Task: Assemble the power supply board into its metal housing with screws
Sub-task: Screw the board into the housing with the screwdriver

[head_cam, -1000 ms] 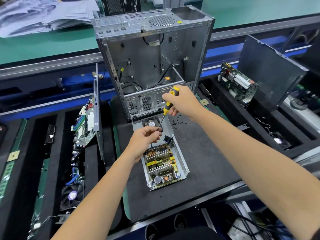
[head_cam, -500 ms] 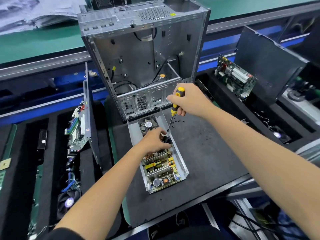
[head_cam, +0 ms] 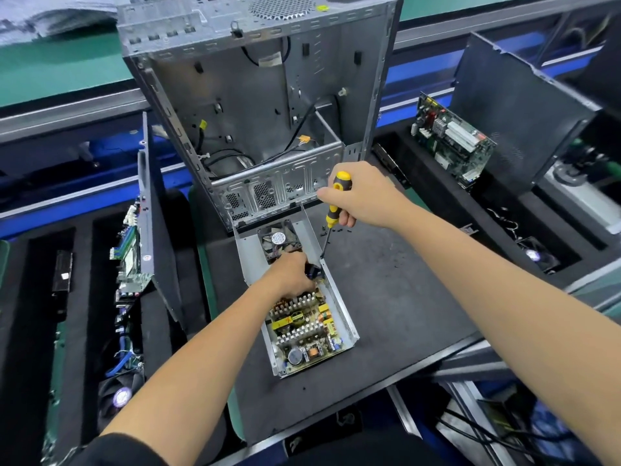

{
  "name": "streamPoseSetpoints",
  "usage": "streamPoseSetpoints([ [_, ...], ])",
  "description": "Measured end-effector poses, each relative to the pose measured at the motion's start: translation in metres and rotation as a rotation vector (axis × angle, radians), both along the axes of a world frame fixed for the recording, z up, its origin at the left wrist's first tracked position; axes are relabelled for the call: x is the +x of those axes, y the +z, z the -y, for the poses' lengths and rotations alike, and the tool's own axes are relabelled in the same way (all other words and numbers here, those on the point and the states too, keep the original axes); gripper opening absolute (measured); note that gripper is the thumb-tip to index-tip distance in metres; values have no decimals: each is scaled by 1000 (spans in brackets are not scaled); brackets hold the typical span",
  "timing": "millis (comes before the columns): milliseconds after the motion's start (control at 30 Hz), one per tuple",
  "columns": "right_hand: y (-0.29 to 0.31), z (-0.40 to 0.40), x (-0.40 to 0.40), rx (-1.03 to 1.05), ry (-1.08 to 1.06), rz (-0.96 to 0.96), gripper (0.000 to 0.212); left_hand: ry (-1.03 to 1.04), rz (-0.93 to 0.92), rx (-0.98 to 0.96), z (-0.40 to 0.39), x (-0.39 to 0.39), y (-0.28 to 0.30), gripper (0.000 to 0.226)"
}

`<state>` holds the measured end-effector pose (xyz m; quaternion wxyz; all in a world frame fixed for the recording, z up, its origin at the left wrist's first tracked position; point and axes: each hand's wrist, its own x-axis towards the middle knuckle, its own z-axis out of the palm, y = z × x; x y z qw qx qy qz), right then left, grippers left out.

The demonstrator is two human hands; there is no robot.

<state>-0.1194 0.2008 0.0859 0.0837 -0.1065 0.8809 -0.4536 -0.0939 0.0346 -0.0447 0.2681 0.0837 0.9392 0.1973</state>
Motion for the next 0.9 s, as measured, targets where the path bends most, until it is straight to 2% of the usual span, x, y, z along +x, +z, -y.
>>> streamPoseSetpoints([
  [167,-5,2,-5,-13,16,20,33,-9,-60,65,8,2,8,64],
  [267,-8,6,-6,-1,23,21,30,-45,-215,49,20,4,22,35],
  [333,-10,10,-7,21,29,16,28,-183,-162,-30,26,8,30,33],
  [433,-12,16,-6,57,53,2,24,-347,-52,-120,26,21,33,58],
  [567,-14,22,-4,64,60,-5,29,-429,-59,-221,23,37,32,91],
  [700,-11,25,-6,87,34,-41,37,-495,-88,-272,23,47,30,83],
  [900,-2,30,-10,114,86,19,23,-511,-167,-297,22,53,32,76],
])
